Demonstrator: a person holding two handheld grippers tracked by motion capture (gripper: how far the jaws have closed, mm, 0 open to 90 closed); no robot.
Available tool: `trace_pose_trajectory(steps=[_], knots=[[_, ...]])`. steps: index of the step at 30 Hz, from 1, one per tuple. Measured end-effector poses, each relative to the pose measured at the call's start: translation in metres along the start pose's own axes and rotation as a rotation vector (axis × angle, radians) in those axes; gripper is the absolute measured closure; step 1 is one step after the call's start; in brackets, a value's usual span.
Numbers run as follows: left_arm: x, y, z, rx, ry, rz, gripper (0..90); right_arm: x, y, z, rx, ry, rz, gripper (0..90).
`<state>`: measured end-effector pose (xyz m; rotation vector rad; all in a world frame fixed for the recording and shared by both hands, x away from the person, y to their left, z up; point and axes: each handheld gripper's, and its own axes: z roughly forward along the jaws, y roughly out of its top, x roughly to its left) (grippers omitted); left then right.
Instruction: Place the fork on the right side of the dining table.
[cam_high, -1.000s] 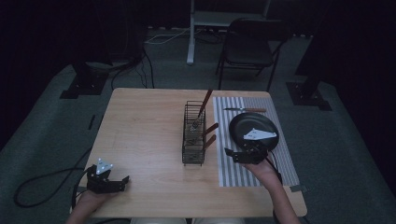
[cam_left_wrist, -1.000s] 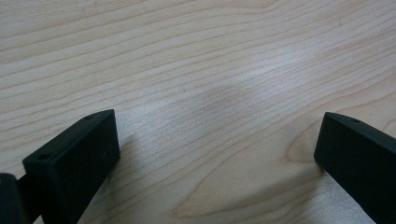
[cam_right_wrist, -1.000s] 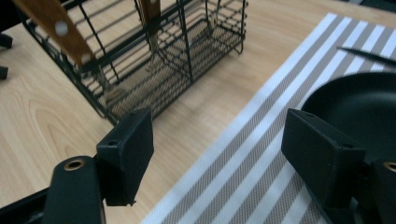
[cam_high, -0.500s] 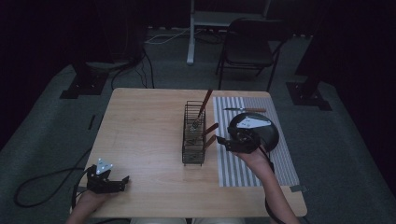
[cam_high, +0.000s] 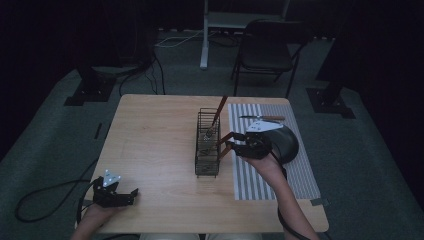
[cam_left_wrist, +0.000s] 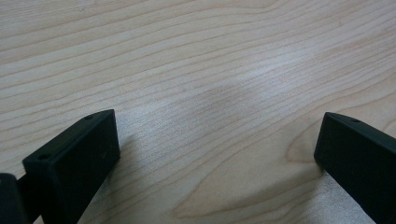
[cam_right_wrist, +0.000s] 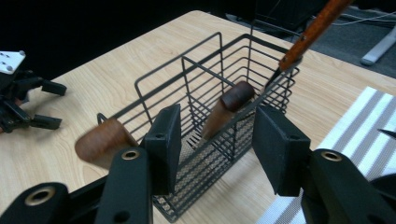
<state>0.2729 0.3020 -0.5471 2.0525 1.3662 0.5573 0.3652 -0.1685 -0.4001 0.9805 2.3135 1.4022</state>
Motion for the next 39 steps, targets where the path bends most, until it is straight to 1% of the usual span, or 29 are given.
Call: trace_pose_trajectory(steps=[2,4,5,6,12,14,15,17,19,21,25,28,32,36,38,39], knots=[[0.0,0.0,0.0,0.0,0.0,-0.001,0.0,0.0,0.001,0.002,0.003,0.008,0.002,54.9],[0.0,0.0,0.0,-0.001,0.0,-0.001,0.0,-0.001,0.003,0.005,0.003,0.015,0.011,58.7],[0.0,0.0,0.0,-0.001,0.0,-0.001,0.0,-0.001,0.003,0.005,0.003,0.015,0.011,58.7],[0.0,0.0,0.0,0.0,0.0,-0.002,0.0,-0.002,0.003,0.006,0.003,0.02,0.022,60.8],[0.0,0.0,0.0,-0.001,-0.001,-0.002,0.0,-0.006,0.004,0.009,-0.006,0.035,0.054,63.4],[0.0,0.0,0.0,-0.001,-0.001,-0.003,0.0,-0.006,0.005,0.01,-0.005,0.03,0.055,65.4],[0.0,0.0,0.0,-0.001,-0.001,-0.003,0.0,-0.006,0.006,0.011,-0.007,0.032,0.057,67.0],[0.0,0.0,0.0,-0.001,-0.001,-0.003,0.0,-0.007,0.006,0.012,-0.006,0.025,0.06,74.1],[0.0,0.0,0.0,-0.001,-0.001,-0.003,0.0,-0.007,0.006,0.012,-0.005,0.035,0.072,74.5],[0.0,0.0,0.0,-0.001,-0.001,-0.003,0.0,-0.008,0.007,0.012,-0.003,0.039,0.068,74.7],[0.0,0.0,0.0,-0.001,-0.001,-0.003,0.0,-0.008,0.007,0.012,-0.002,0.035,0.078,75.1],[0.0,0.0,0.0,-0.001,-0.001,-0.003,0.0,-0.007,0.008,0.012,-0.002,0.033,0.072,75.2],[0.0,0.0,0.0,0.0,0.0,-0.002,0.0,-0.004,0.013,0.009,0.002,0.012,0.055,75.4],[0.0,0.0,0.0,-0.001,0.0,-0.001,0.0,-0.002,0.02,0.003,-0.012,0.008,0.057,75.4],[0.0,0.0,0.0,-0.001,0.0,-0.001,0.0,-0.001,0.023,0.0,-0.021,0.019,0.065,75.4],[0.0,0.0,0.0,-0.001,0.0,-0.001,0.0,-0.001,0.024,-0.002,-0.024,0.021,0.061,75.4]])
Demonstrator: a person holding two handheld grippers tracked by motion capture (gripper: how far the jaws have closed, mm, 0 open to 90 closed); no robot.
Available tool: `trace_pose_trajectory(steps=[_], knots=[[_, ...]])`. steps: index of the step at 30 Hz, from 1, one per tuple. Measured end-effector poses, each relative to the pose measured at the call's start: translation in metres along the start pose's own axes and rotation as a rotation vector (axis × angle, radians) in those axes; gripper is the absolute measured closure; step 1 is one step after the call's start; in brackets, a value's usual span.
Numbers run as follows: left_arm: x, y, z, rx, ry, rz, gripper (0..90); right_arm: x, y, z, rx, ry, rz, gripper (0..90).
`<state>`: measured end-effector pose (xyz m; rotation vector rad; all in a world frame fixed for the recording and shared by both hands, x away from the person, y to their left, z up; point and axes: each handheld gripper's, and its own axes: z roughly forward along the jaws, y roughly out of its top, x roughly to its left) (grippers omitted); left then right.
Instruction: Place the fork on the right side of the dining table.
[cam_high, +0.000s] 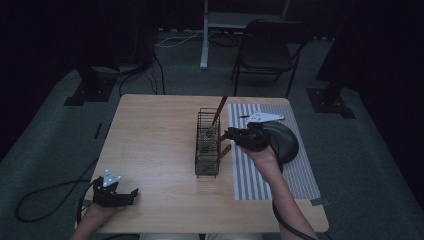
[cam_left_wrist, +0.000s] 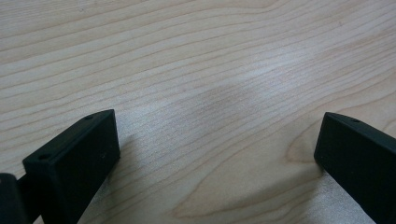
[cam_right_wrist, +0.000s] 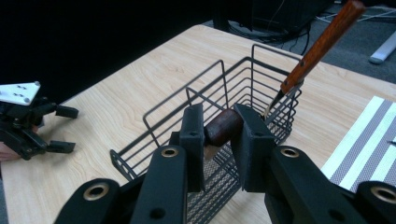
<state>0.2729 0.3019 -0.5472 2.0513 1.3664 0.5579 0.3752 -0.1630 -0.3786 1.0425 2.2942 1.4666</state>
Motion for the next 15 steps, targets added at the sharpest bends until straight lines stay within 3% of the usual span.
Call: trace_pose_trajectory(steps=[15], knots=[[0.0,0.0,0.0,0.0,0.0,0.0,0.0,0.009,0.019,-0.03,-0.049,0.01,-0.02,75.5]])
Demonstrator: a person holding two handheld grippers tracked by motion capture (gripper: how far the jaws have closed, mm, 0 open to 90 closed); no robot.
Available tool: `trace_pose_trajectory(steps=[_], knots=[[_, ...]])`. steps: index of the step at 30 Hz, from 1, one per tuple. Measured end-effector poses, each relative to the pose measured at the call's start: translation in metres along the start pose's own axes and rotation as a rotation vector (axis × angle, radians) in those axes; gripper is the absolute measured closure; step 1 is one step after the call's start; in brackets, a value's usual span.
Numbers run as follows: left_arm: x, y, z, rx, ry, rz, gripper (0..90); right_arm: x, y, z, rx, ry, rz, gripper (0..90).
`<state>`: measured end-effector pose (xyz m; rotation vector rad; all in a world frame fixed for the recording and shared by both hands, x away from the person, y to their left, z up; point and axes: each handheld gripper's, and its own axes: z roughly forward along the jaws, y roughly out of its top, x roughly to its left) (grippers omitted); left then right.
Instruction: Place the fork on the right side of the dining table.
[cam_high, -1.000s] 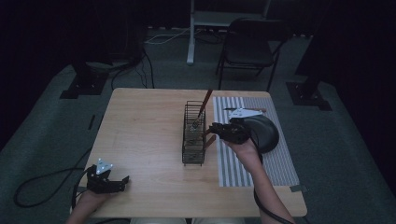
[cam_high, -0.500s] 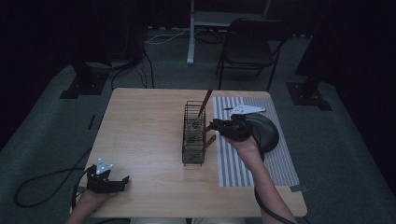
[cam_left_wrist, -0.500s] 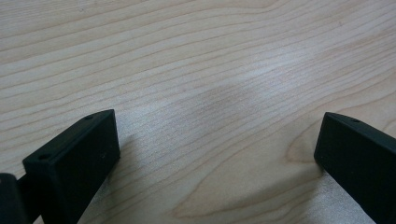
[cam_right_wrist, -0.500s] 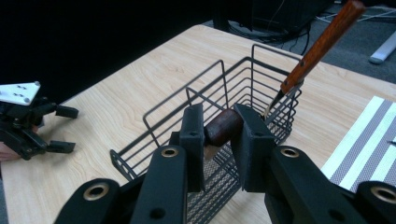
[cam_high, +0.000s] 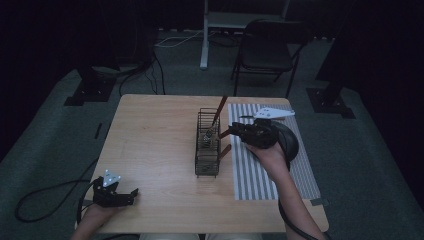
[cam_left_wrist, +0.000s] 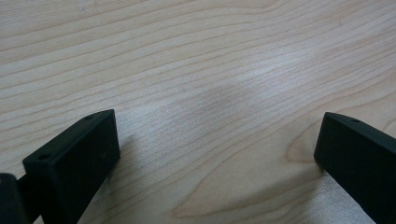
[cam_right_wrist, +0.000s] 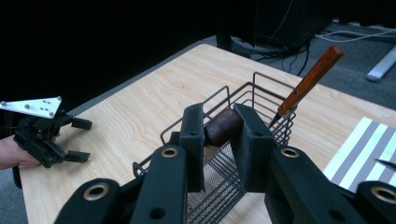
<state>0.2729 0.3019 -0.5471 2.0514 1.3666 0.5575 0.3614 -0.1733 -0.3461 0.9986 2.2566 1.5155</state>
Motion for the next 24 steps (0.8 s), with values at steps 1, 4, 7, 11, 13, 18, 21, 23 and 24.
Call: trace_pose_trajectory(steps=[1,4,7,11,13,18,21,23,24], knots=[[0.0,0.0,0.0,0.0,0.0,0.0,0.0,0.001,0.002,-0.002,-0.003,-0.002,-0.003,75.4],[0.0,0.0,0.0,0.0,0.0,0.0,0.0,0.001,0.003,-0.004,-0.005,-0.007,-0.007,75.4],[0.0,0.0,0.0,0.0,0.0,0.0,0.0,0.002,0.009,-0.016,-0.021,-0.014,-0.009,75.4],[0.0,0.0,0.0,-0.002,0.0,0.0,0.0,-0.001,0.011,-0.027,-0.037,-0.026,-0.009,75.4],[0.0,0.0,0.0,-0.002,0.0,0.0,0.0,-0.003,0.013,-0.033,-0.047,-0.032,-0.005,75.4],[0.0,0.0,0.0,0.0,0.0,0.0,0.0,-0.007,0.013,-0.045,-0.059,-0.053,-0.003,75.4],[0.0,0.0,0.0,0.0,0.0,0.0,0.0,-0.011,0.011,-0.052,-0.067,-0.066,0.005,75.4],[0.0,0.0,0.0,0.0,0.0,0.0,0.0,-0.014,0.008,-0.057,-0.073,-0.075,0.008,75.4],[0.0,0.0,0.0,0.0,0.0,0.0,0.0,-0.015,0.007,-0.059,-0.072,-0.08,0.011,75.4]])
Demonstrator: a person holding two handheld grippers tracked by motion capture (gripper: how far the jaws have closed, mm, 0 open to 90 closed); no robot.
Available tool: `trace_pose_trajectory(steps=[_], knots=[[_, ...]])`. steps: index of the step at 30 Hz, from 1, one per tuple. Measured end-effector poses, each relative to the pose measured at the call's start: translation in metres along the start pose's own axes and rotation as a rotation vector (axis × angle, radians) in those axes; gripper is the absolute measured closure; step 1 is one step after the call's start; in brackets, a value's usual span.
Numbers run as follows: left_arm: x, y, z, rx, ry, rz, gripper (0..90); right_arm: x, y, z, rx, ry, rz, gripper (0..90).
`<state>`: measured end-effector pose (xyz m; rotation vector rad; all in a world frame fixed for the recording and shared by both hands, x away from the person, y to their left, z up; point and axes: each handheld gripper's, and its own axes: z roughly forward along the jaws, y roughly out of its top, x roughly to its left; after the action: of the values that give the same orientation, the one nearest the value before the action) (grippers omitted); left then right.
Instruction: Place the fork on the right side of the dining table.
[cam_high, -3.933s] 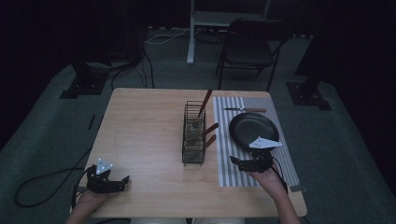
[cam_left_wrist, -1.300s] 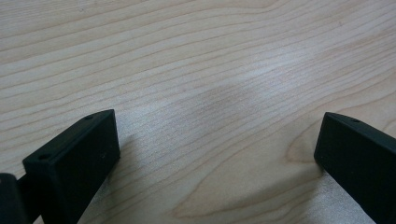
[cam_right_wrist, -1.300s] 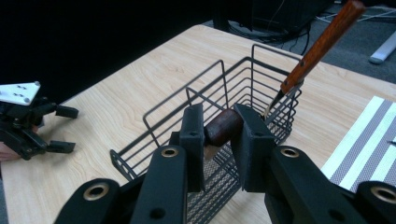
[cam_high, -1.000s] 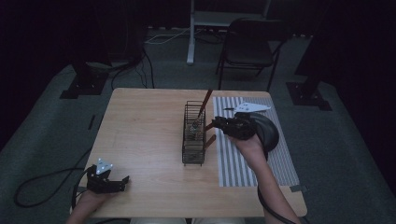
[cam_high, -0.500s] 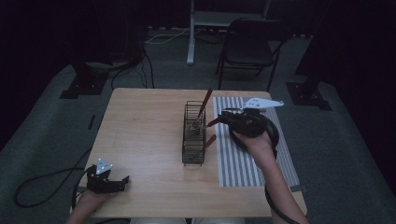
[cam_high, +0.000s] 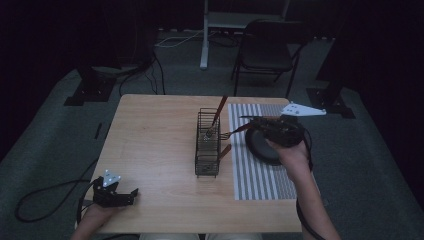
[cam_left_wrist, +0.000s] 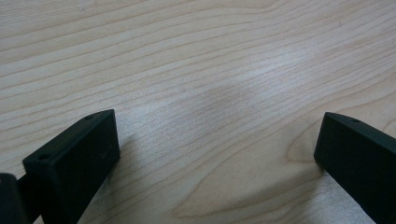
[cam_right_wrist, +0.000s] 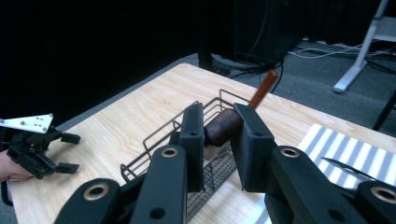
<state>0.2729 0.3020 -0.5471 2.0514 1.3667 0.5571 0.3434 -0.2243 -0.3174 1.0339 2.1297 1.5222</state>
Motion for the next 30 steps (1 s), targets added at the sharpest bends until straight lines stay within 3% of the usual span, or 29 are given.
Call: trace_pose_trajectory(steps=[14,19,30], knots=[[0.0,0.0,0.0,-0.002,0.0,-0.001,0.0,-0.028,-0.032,-0.026,0.017,-0.049,0.062,75.4],[0.0,0.0,0.0,0.0,0.0,0.0,0.0,-0.041,-0.05,-0.037,0.031,-0.07,0.098,75.4],[0.0,0.0,0.0,0.0,0.0,-0.001,0.0,-0.052,-0.089,-0.046,0.09,-0.084,0.145,75.4]])
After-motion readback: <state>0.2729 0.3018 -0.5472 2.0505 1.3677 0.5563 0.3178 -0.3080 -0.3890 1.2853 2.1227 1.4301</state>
